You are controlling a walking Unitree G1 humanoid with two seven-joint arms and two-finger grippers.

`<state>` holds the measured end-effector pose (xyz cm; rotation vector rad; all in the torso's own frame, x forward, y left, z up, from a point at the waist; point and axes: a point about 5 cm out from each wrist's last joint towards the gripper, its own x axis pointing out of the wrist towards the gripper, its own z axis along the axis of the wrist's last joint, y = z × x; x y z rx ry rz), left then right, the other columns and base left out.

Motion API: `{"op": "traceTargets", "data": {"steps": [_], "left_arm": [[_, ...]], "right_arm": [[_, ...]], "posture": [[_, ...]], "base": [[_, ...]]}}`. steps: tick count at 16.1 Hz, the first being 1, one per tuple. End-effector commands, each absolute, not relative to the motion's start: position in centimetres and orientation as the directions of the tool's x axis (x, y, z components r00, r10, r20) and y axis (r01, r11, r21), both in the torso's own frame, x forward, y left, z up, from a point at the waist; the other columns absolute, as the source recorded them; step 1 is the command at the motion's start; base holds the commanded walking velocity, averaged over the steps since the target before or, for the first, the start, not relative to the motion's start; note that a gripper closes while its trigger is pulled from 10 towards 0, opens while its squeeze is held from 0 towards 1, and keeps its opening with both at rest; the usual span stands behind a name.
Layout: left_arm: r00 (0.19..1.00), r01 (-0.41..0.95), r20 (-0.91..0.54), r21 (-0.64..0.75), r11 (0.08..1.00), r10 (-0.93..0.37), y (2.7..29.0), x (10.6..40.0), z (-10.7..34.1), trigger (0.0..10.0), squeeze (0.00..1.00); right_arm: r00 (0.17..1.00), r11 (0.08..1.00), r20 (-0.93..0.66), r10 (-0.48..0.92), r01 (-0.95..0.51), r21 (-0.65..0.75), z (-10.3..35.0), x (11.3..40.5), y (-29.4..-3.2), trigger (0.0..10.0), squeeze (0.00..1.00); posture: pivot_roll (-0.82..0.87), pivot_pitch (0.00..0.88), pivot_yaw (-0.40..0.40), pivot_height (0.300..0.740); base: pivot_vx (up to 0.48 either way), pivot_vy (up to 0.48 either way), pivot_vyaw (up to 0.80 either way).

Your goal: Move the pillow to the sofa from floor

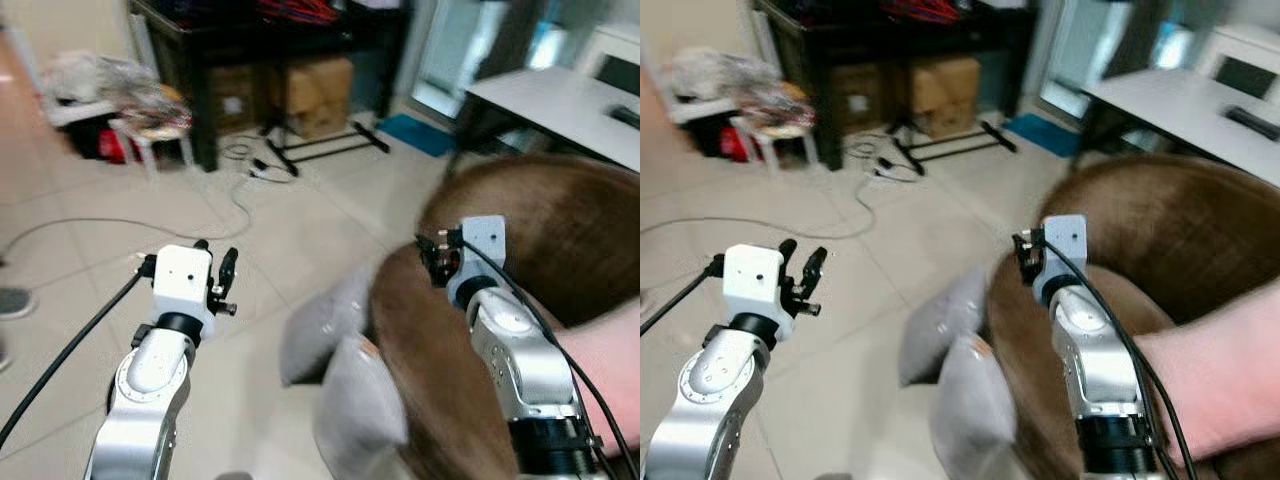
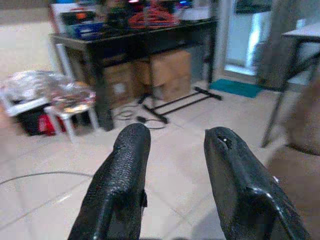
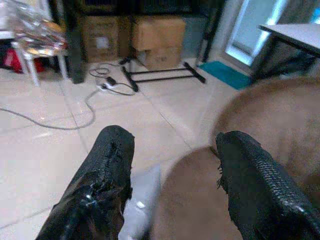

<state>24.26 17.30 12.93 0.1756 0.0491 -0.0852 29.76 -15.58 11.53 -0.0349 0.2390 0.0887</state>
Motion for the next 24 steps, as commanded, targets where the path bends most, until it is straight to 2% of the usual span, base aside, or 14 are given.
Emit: {"op": "traceTargets", "data": {"steps": [1, 6, 10, 18, 24], "left_arm": [[0.995, 0.09, -0.05, 0.175, 0.98, -0.083, 17.4, 24.5, 13.1, 10.0, 0.0], [0.997, 0.071, -0.049, 0.209, 0.975, -0.062, 17.6, 24.3, 12.9, 10.0, 0.0], [0.999, 0.022, -0.03, 0.243, 0.97, -0.015, 18.7, 24.1, 12.5, 10.0, 0.0], [1.0, 0.015, -0.022, 0.243, 0.97, -0.01, 18.6, 23.9, 12.3, 10.0, 0.0], [1.0, 0.012, -0.018, 0.239, 0.971, -0.008, 18.6, 23.8, 12.3, 10.0, 0.0]], "right_arm": [[0.97, 0.994, -0.223, 0.095, -0.105, -0.033, 11.9, 29.9, -15.2, 10.0, 0.0], [0.983, 0.997, -0.167, 0.072, -0.076, -0.019, 12.2, 29.8, -15.7, 10.0, 0.0], [0.989, 1.0, -0.147, -0.012, 0.011, -0.008, 11.4, 29.3, -17.4, 10.0, 0.0], [0.99, 1.0, -0.144, -0.002, 0.003, 0.005, 11.1, 29.1, -17.1, 10.0, 0.0], [0.989, 1.0, -0.147, 0.003, -0.003, 0.003, 11.0, 29.1, -17.0, 10.0, 0.0]], "posture": [[0.09, 0.0, -0.102, 0.74], [0.09, 0.0, -0.101, 0.74], [0.09, 0.0, -0.097, 0.74], [0.09, 0.0, -0.099, 0.661], [0.09, 0.0, -0.1, 0.621]], "base": [[0.375, 0.0, 0.0], [0.05, 0.0, 0.0], [0.0, 0.0, 0.0], [0.0, 0.0, 0.0], [0.0, 0.0, 0.0]]}}
